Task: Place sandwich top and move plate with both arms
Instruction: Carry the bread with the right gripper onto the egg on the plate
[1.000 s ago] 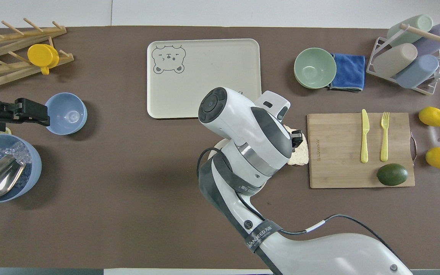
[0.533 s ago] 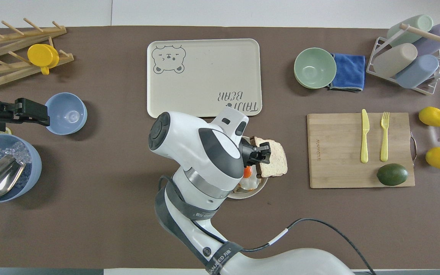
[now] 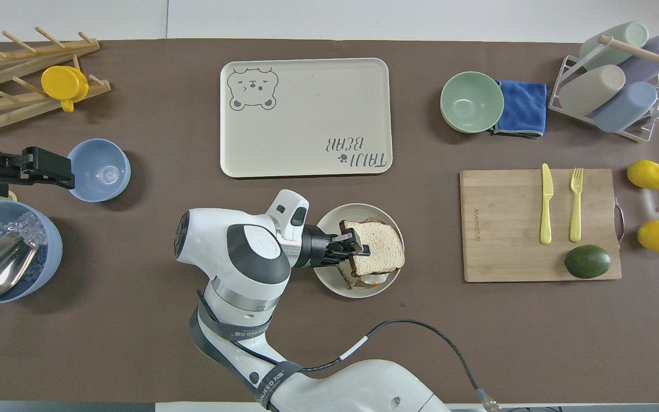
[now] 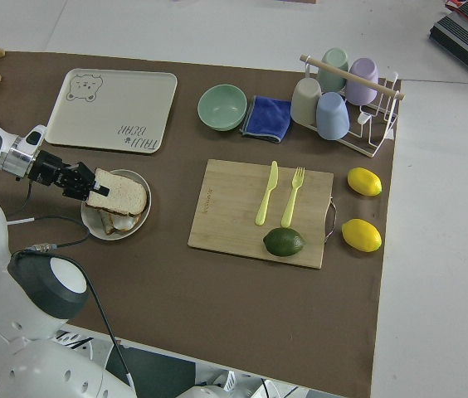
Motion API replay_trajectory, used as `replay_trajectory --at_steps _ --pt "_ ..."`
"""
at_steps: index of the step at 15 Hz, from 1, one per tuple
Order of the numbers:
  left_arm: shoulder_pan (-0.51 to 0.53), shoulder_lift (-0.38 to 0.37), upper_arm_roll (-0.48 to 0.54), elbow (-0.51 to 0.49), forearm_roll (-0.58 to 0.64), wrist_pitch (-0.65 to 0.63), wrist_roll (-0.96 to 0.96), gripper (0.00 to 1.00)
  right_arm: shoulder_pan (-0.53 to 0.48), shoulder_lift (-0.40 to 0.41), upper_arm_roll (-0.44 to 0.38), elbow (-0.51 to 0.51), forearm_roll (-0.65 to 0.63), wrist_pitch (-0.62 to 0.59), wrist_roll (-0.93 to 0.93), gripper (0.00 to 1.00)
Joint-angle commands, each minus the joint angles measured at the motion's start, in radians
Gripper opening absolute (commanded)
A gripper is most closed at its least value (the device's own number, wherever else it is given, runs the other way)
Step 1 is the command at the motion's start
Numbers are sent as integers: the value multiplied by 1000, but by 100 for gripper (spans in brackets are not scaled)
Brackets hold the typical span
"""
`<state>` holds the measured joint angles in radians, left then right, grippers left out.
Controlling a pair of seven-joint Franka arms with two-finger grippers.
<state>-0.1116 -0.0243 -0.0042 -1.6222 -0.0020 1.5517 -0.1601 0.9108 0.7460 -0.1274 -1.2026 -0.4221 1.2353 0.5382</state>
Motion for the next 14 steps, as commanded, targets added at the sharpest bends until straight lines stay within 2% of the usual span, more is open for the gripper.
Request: replay_trajectory --at_steps 1,5,6,7,8,10,14 --pt "6 -26 -3 -25 16 -7 5 100 -7 10 5 5 58 47 84 0" --pt "4 -26 -2 -25 16 -7 5 100 -12 6 6 -15 92 65 127 0" --pt "6 -26 -3 -25 16 -7 4 100 -23 3 6 -15 115 84 147 11" --pt "6 -26 -2 -25 16 -7 5 100 -35 -7 6 -21 132 107 157 86" --pt "6 -26 -3 -25 16 -7 5 100 -39 -16 5 -29 137 124 157 100" --pt "6 -26 -3 -25 16 -7 4 100 -59 -39 6 -31 143 127 152 100" --pt "-2 -26 -3 -25 16 -7 5 100 -147 -124 6 -20 270 136 143 100"
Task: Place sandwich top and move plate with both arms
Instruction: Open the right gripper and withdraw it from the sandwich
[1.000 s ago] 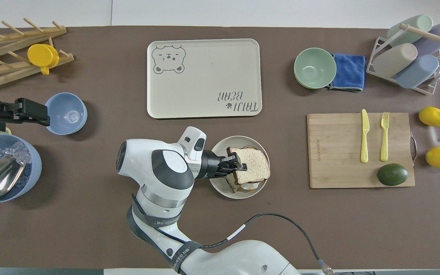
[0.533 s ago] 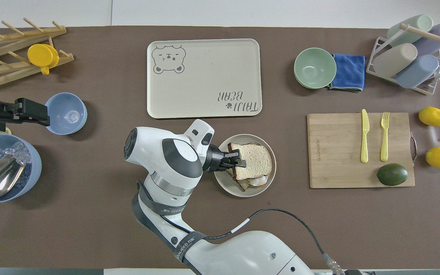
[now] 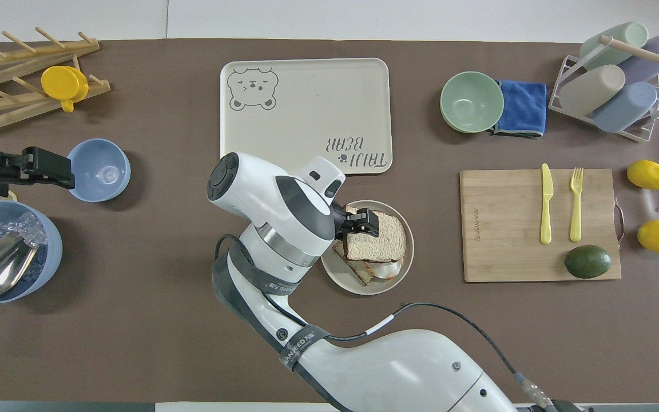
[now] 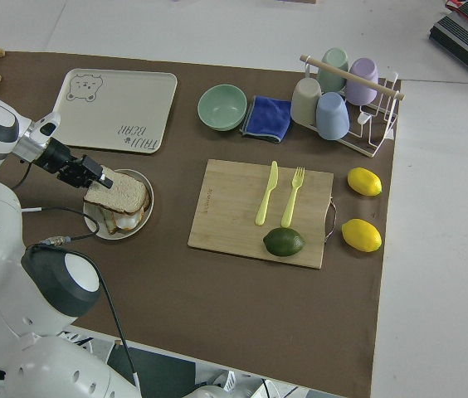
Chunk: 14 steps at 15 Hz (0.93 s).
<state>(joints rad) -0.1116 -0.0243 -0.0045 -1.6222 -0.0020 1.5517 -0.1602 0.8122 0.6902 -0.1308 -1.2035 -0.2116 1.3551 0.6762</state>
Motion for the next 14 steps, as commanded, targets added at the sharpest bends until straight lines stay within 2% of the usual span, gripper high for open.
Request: replay_trajectory --at_steps 1,6,8,10,14 --pt "-2 -26 -3 -25 16 -7 4 100 -50 -90 11 -19 75 16 5 100" --pt "0 -31 -3 -28 16 -30 1 100 -25 -98 16 -27 119 71 100 100" --pt "1 -32 -3 -28 14 -28 2 100 -45 -104 13 -30 121 73 63 100" --pt "0 -32 -6 -31 1 -19 -1 100 -105 -144 8 -30 127 75 -13 100" --pt "4 -32 -5 -41 -64 17 -12 100 -319 -265 10 -42 207 71 -173 100"
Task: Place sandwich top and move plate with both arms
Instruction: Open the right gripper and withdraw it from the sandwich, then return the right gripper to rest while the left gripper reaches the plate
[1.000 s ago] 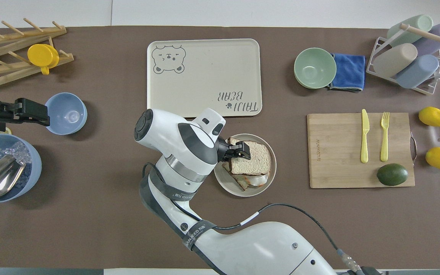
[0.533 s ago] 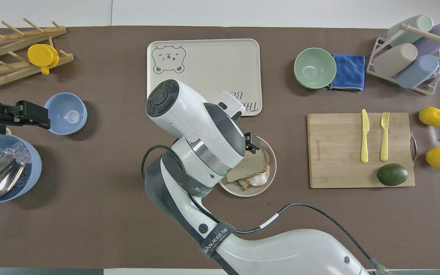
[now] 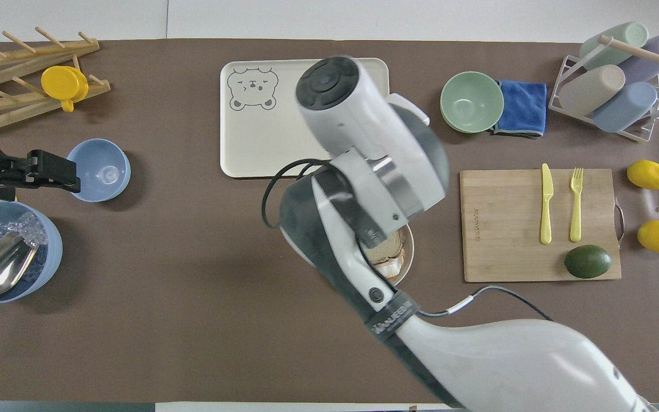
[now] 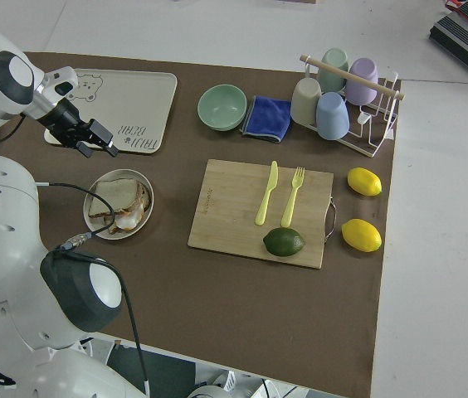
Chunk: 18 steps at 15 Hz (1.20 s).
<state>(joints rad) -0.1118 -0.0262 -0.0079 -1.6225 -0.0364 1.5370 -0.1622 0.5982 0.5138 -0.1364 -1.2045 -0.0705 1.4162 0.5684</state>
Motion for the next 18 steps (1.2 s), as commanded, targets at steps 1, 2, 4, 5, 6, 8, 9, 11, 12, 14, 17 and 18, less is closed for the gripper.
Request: replay_trajectory --at_steps 1,2,4,5,6,8,9,11,12,14,17,18 --pt "6 -32 -1 -46 -48 46 -11 100 -154 -116 15 -41 78 3 -79 100" --pt "4 -34 -1 -57 -54 64 -11 100 -197 -142 15 -46 81 -3 -117 100" --pt "-6 -46 -1 -85 -59 109 -11 100 -276 -187 15 -59 84 -43 -223 100" --pt "-6 -47 -3 -105 -83 150 -13 100 -299 -214 15 -73 84 -46 -252 100" --pt "-6 -53 -1 -131 -129 191 -23 100 -319 -247 17 -95 84 -49 -266 100" --pt "-26 -60 -7 -190 -157 273 -87 100 -350 -311 18 -142 84 -51 -310 100" --pt "-57 -60 -7 -220 -158 308 -129 100 -357 -339 17 -171 84 -48 -333 100" --pt "-92 -58 -9 -276 -158 392 -146 100 -428 -357 49 -196 87 -55 -389 100" --pt "-110 -55 -9 -293 -161 422 -148 100 -452 -377 69 -214 89 -68 -395 100" --pt "-135 -20 -9 -312 -213 478 -149 100 -478 -414 72 -243 92 -68 -415 100" --pt "-212 83 -9 -312 -229 604 -219 100 -524 -448 73 -270 97 -82 -439 100" --pt "-247 113 -9 -312 -229 649 -246 100 -547 -454 73 -270 127 -82 -471 100"
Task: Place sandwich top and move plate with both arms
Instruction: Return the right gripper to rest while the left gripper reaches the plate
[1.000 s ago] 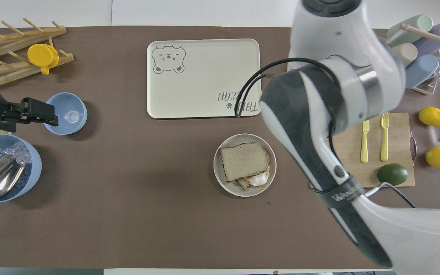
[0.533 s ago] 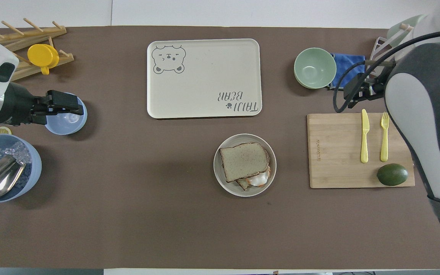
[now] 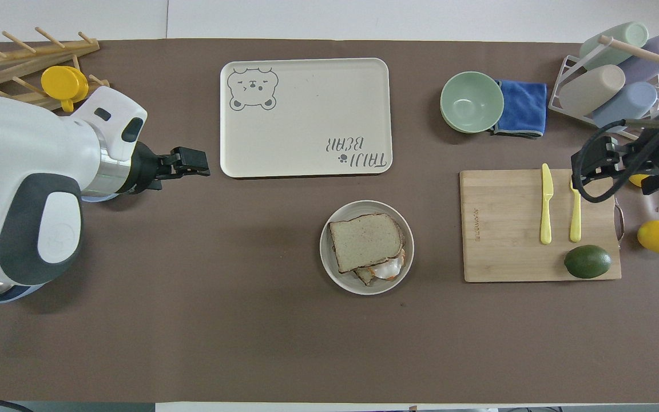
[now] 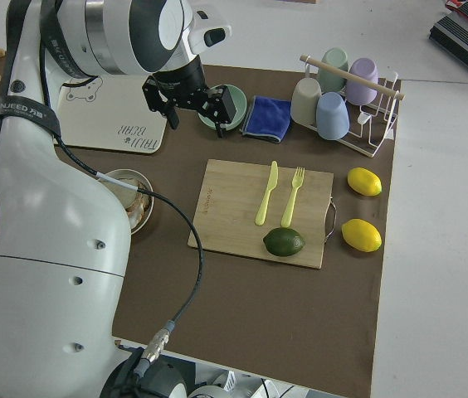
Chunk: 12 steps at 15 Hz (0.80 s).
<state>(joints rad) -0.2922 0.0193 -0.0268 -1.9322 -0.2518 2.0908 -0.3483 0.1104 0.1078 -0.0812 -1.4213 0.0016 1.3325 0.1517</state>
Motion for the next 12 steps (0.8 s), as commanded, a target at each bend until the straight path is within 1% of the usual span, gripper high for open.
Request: replay_trajectory --at_steps 1,2,5,8,9,11,12 --pt "-90 101 10 -2 -14 126 -82 100 -67 -65 18 -65 60 -1 -70 100" --pt "-109 129 10 -4 -15 161 -89 100 -67 -82 17 -94 61 1 -67 100" --pt "-168 166 10 -57 -21 279 -87 100 -54 -109 14 -161 58 63 -60 100" --pt "-229 197 8 -99 -34 359 -81 100 -52 -119 5 -169 58 97 -78 100" --pt "-260 209 8 -111 -34 376 -80 100 -40 -105 -5 -153 55 100 -77 100" --pt "-303 205 8 -158 -34 419 -81 100 -14 -99 -35 -143 54 68 -78 100" --pt "-311 200 8 -171 -35 422 -81 100 -11 -99 -35 -143 41 77 -84 100"
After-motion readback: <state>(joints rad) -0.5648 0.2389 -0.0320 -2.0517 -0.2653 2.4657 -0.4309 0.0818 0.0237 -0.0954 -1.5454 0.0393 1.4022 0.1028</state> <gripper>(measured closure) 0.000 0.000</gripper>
